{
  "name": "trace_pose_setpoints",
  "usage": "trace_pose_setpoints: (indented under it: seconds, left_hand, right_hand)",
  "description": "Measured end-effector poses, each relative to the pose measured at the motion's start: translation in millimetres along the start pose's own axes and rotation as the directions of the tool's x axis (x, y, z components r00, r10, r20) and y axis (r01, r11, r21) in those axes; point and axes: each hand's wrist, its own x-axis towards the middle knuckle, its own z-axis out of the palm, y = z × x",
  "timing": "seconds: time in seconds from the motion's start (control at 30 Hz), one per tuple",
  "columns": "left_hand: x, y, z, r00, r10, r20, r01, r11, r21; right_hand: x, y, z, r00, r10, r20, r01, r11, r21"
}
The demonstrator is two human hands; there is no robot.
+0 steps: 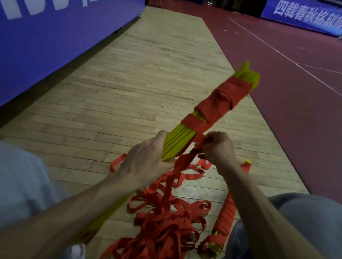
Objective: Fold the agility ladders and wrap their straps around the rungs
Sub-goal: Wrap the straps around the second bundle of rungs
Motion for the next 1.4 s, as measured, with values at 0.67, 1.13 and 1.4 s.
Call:
trace_pose_setpoints:
  seconds: [0.67,1.13,1.4]
  left_hand:
    - [19,-5,-26,0.965,-0.240,-0.103,0.221,0.960,-0.172]
    - [11,1,-12,0.989,-0.144,0.032,0.145,0.989,-0.029]
    - [-10,4,18,0.993,0.065,0.099,-0.089,0.961,0.261]
  right_hand:
    - [-9,-26,5,0.979,0.014,0.202,-0.143,0.752,0.643]
    - [-26,-35,-14,0.970,-0.127,0.208,0.063,0.956,0.287]
    - [-38,-27,7,0.995,-0.099,0.007,0.099,0.995,-0.029]
